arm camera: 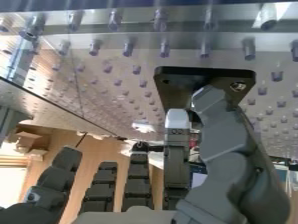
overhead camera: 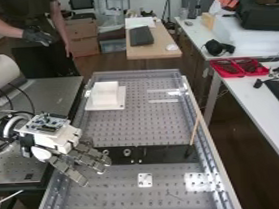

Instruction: Grab the smaller nut and place it in the white container

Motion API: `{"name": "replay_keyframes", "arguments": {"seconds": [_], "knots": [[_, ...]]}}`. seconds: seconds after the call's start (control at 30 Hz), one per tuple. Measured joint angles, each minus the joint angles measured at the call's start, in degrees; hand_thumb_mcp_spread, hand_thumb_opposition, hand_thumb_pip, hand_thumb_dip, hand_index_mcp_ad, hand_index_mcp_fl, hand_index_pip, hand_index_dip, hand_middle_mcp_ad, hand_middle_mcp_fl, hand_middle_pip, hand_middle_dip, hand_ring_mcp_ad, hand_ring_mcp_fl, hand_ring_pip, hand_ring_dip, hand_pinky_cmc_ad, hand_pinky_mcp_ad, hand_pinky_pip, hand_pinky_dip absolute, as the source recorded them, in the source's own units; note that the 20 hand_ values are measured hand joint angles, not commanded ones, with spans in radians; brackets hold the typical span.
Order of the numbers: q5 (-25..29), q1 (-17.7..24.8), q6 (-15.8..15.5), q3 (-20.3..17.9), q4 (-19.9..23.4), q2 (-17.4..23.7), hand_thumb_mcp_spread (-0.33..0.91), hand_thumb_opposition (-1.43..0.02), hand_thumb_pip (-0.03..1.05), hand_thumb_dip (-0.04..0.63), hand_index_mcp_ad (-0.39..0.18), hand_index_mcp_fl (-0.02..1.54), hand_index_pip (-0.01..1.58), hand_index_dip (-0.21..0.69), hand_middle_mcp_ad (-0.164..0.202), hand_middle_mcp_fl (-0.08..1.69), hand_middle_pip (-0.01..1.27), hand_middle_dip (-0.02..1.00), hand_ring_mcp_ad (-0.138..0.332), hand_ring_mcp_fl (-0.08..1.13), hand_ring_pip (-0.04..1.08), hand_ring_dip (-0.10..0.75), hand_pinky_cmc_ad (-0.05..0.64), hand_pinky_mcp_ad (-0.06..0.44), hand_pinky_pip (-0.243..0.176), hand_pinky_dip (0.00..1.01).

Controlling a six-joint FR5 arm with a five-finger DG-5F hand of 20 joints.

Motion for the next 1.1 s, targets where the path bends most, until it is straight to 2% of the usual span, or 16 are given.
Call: {"name": "replay_keyframes", "arguments": {"seconds": [1.1], "knots": [[0.3, 0.3, -0.2, 0.3, -0.2, -0.3, 0.45, -0.80, 0.66, 0.225, -0.108, 0.07, 1.56, 0.314, 0.065, 0.06, 0.13, 0.24, 0.115, 0.00, 0.10, 0.115, 0.351, 0.279, 0.003, 0.18]]}}
